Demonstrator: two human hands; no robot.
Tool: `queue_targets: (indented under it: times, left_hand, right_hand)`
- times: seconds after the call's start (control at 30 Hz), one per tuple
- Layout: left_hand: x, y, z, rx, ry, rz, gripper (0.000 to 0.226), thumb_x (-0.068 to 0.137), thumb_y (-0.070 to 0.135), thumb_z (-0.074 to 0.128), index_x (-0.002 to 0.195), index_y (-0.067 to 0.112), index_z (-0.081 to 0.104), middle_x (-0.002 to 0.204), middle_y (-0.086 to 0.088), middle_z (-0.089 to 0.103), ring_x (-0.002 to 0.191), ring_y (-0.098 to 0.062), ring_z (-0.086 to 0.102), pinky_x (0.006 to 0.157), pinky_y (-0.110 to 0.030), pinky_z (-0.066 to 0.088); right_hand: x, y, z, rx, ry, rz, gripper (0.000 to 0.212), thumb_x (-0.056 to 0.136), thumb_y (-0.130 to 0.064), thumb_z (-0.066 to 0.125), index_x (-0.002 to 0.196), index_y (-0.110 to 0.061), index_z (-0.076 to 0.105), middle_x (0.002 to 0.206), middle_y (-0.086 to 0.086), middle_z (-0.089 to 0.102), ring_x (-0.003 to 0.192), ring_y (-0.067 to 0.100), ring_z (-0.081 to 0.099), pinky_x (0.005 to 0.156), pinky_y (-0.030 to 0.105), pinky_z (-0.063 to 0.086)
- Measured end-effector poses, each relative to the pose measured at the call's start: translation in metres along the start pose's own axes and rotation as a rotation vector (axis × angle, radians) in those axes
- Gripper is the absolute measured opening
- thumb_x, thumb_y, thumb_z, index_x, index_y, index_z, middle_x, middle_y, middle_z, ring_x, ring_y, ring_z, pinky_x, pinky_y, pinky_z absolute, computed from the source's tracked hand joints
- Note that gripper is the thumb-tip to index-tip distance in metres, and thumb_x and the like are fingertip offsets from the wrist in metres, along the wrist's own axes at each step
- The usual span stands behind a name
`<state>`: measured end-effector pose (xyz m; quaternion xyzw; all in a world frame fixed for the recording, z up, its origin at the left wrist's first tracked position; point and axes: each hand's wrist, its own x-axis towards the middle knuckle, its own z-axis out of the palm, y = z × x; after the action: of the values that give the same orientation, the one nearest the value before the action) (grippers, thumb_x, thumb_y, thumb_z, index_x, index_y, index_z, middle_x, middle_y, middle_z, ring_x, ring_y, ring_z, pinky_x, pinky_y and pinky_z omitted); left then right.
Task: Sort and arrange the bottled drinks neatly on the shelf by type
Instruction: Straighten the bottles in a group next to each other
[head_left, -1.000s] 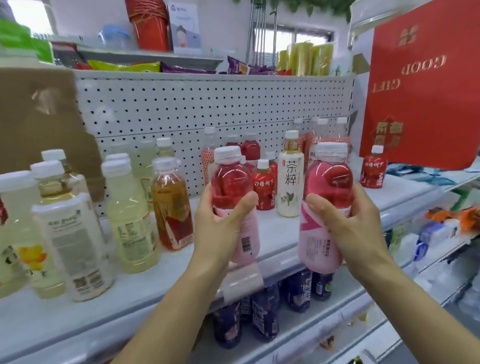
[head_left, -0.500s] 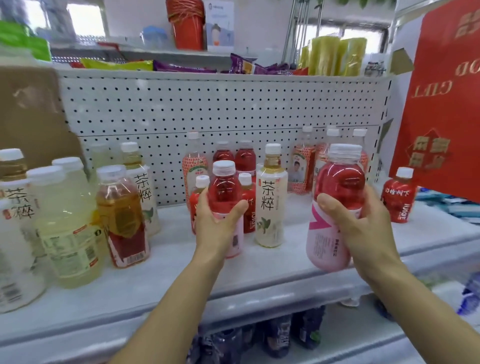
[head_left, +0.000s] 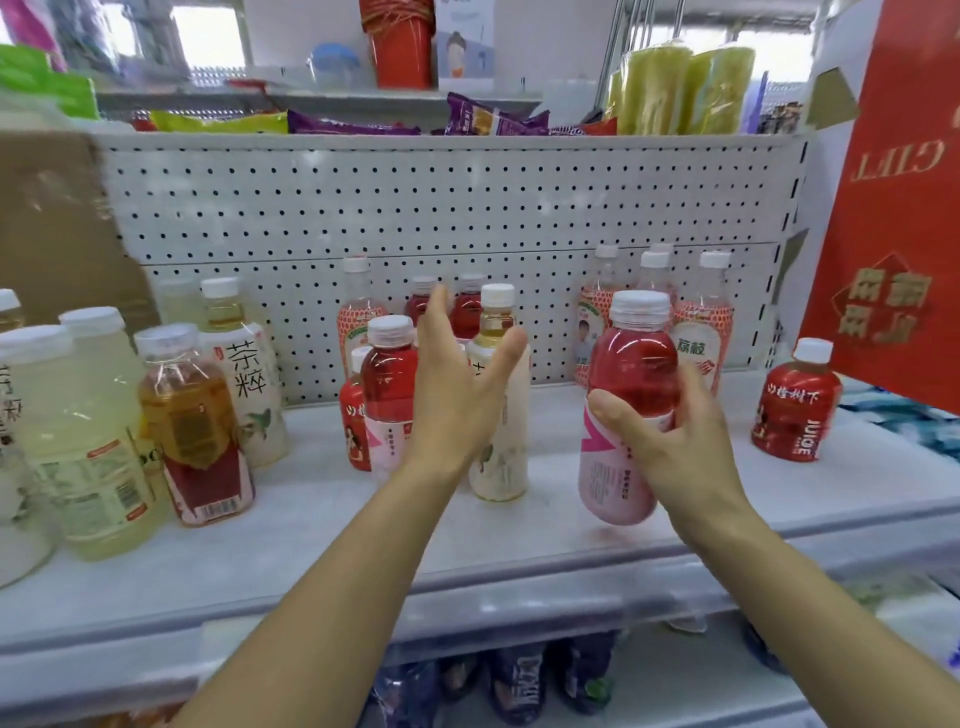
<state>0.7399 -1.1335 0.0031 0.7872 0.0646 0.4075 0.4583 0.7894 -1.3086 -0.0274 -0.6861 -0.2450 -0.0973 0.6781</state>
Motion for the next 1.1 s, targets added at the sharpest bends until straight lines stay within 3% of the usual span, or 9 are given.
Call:
queue_targets:
  times: [0.1,0.2,0.5,0.7,0.8,0.87,0.93,1.0,1.1]
  left_hand:
    - [0.016,-0.01,0.01,0.006,-0.094,-0.109,0.056,0.094,0.054,0.058,0.139,0.024,0.045,0.125,0.01,0.056,0.105,-0.001,0.056,0.094,-0.026,0.047]
    - [0.016,-0.015,0.013,0.012,-0.083,-0.071,0.031,0.097,0.056,0.05,0.113,0.029,0.054,0.114,-0.001,0.06,0.1,-0.013,0.059,0.091,-0.04,0.051]
    - [-0.026,-0.001,-0.026,-0.098,-0.077,0.014,0.023,0.1,0.044,0.05,0.113,0.027,0.058,0.11,0.006,0.065,0.098,-0.003,0.061,0.078,-0.009,0.045]
    - [-0.04,-0.001,-0.054,-0.095,-0.041,0.018,0.02,0.1,0.044,0.05,0.113,0.032,0.059,0.11,0.008,0.066,0.101,-0.003,0.062,0.083,-0.016,0.048]
    - [-0.042,-0.001,-0.065,-0.086,-0.02,0.001,0.024,0.097,0.049,0.049,0.112,0.032,0.059,0.109,0.008,0.066,0.098,0.0,0.062,0.08,-0.012,0.048]
    - [-0.041,-0.002,-0.071,-0.067,-0.029,-0.015,0.023,0.097,0.05,0.048,0.111,0.034,0.057,0.11,0.01,0.066,0.098,0.001,0.062,0.082,-0.017,0.05]
    - [-0.039,-0.003,-0.075,-0.062,-0.047,-0.041,0.022,0.098,0.049,0.051,0.112,0.034,0.059,0.111,0.012,0.067,0.099,0.001,0.063,0.084,-0.023,0.05]
    - [-0.035,-0.002,-0.081,-0.045,-0.054,-0.074,0.024,0.096,0.05,0.055,0.114,0.036,0.061,0.109,0.017,0.068,0.098,0.004,0.062,0.081,-0.023,0.048]
    - [-0.032,0.0,-0.091,0.043,-0.115,-0.045,0.033,0.094,0.055,0.055,0.116,0.034,0.066,0.11,0.014,0.069,0.102,-0.004,0.063,0.082,-0.03,0.051]
  right_hand:
    - [0.006,0.002,0.003,0.015,-0.026,0.004,0.044,0.076,-0.035,0.08,0.114,-0.031,0.058,0.107,-0.009,0.068,0.093,0.004,0.067,0.08,0.028,0.051]
    - [0.011,0.007,0.008,0.034,-0.058,0.014,0.049,0.076,-0.034,0.08,0.119,-0.031,0.056,0.104,-0.015,0.069,0.087,-0.005,0.066,0.075,0.021,0.048]
    - [0.019,0.03,0.041,0.039,-0.117,0.055,0.056,0.076,-0.041,0.08,0.122,-0.04,0.047,0.107,-0.019,0.063,0.097,0.006,0.061,0.073,0.023,0.043]
    - [0.037,0.041,0.069,0.005,-0.136,0.033,0.07,0.079,-0.031,0.081,0.134,-0.032,0.037,0.115,-0.012,0.06,0.1,0.005,0.058,0.079,0.022,0.042]
    - [0.048,0.044,0.075,-0.045,-0.205,0.112,0.075,0.083,-0.035,0.077,0.142,-0.026,0.03,0.125,-0.004,0.055,0.108,0.015,0.058,0.093,0.034,0.043]
    - [0.047,0.045,0.077,-0.16,-0.17,0.126,0.082,0.083,-0.045,0.074,0.146,-0.028,0.025,0.139,0.0,0.047,0.127,0.022,0.049,0.105,0.043,0.039]
    - [0.034,0.036,0.078,-0.268,-0.006,-0.039,0.083,0.086,-0.049,0.069,0.15,-0.023,0.023,0.15,0.001,0.033,0.141,0.02,0.03,0.116,0.042,0.028]
    - [0.011,0.015,0.08,-0.205,0.09,-0.324,0.072,0.09,-0.05,0.063,0.147,-0.02,0.03,0.145,-0.002,0.036,0.135,0.01,0.031,0.112,0.024,0.028]
    - [-0.013,-0.01,0.092,-0.035,-0.239,-0.319,0.076,0.079,-0.06,0.067,0.142,-0.032,0.036,0.128,-0.011,0.057,0.121,0.005,0.053,0.103,0.028,0.043]
